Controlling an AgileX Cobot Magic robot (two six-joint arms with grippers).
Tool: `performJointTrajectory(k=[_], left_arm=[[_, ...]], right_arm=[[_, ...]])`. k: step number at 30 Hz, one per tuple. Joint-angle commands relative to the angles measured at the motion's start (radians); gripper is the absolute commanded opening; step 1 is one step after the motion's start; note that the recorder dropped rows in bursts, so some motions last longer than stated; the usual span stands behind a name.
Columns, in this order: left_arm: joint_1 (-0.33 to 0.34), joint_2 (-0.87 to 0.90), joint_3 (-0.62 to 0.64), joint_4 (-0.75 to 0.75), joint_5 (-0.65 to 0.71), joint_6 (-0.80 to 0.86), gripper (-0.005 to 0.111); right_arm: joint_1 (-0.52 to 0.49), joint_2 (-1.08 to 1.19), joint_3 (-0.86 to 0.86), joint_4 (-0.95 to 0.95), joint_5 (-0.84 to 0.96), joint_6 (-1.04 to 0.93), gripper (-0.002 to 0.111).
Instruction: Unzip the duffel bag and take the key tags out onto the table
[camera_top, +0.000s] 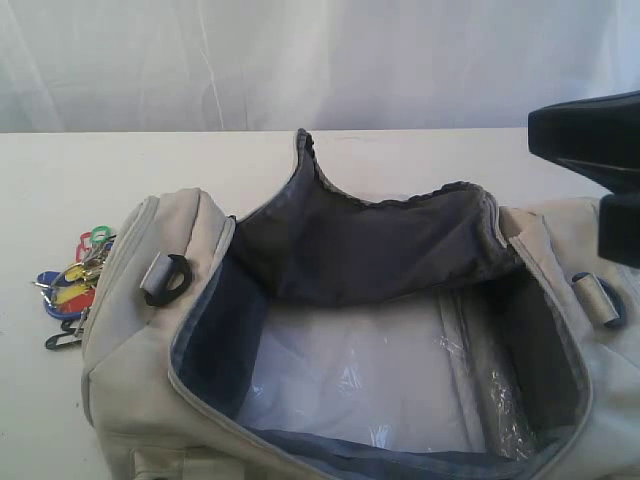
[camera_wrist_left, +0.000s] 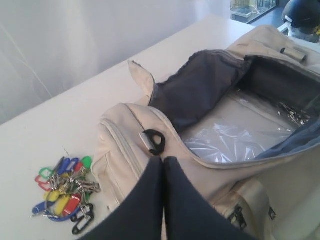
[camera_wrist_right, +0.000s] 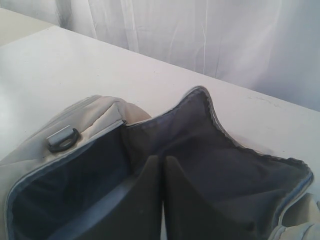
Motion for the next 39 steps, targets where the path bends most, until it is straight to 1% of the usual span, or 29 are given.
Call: performJointTrajectory(k=[1, 4, 6, 9, 11, 13, 15, 19, 23, 27, 30, 31, 32, 33, 36, 38, 39], left_arm=[[0.002, -0.030, 0.153, -0.011, -0.013, -0.009, 0.000], [0.002, -0.055, 0.269, -0.011, -0.017, -0.009, 0.000], [0.002, -0.074, 0.346, -0.011, -0.068, -0.009, 0.000], [0.002, -0.105, 0.470, -0.025, -0.256, -0.008, 0.000], [0.002, -0.123, 0.544, -0.087, -0.439, -0.008, 0.000], [0.002, -0.138, 0.605, -0.156, -0.562, -0.008, 0.000], [0.002, -0.144, 0.655, -0.184, -0.632, -0.008, 0.000], [0.002, -0.145, 0.702, -0.161, -0.659, -0.007, 0.000], [0.002, -0.145, 0.706, -0.145, -0.693, -0.007, 0.000], [0.002, -0.157, 0.708, -0.141, -0.700, -0.007, 0.000], [0.002, -0.167, 0.713, -0.056, -0.702, -0.018, 0.000], [0.002, -0.172, 0.723, 0.002, -0.702, -0.060, 0.000], [0.002, -0.180, 0.736, 0.077, -0.704, -0.139, 0.000], [0.002, -0.190, 0.755, 0.159, -0.712, -0.243, 0.000], [0.002, -0.229, 0.837, 0.339, -0.750, -0.541, 0.000], [0.002, -0.251, 0.900, 0.395, -0.768, -0.644, 0.000], [0.002, -0.251, 0.907, 0.399, -0.768, -0.659, 0.000]], right_arm=[[0.002, -0.004, -0.009, 0.002, -0.006, 0.005, 0.000], [0.002, -0.004, -0.009, 0.002, -0.006, 0.005, 0.000], [0.002, -0.004, -0.009, 0.002, -0.006, 0.005, 0.000], [0.002, -0.004, -0.009, 0.002, -0.006, 0.005, 0.000], [0.002, -0.004, -0.009, 0.002, -0.006, 0.005, 0.000], [0.002, -0.004, -0.009, 0.002, -0.006, 0.005, 0.000], [0.002, -0.004, -0.009, 0.002, -0.006, 0.005, 0.000], [0.002, -0.006, -0.009, 0.002, -0.006, 0.005, 0.000], [0.002, -0.006, -0.009, 0.002, -0.006, 0.005, 0.000], [0.002, -0.006, -0.009, 0.002, -0.006, 0.005, 0.000], [0.002, -0.006, -0.009, 0.002, -0.006, 0.005, 0.000], [0.002, -0.006, -0.009, 0.002, -0.006, 0.005, 0.000], [0.002, -0.006, -0.009, 0.002, -0.006, 0.005, 0.000], [0.002, -0.006, -0.009, 0.002, -0.006, 0.005, 0.000], [0.002, -0.006, -0.009, 0.002, -0.006, 0.005, 0.000], [0.002, -0.006, -0.009, 0.002, -0.006, 0.005, 0.000], [0.002, -0.006, -0.009, 0.002, -0.006, 0.005, 0.000]])
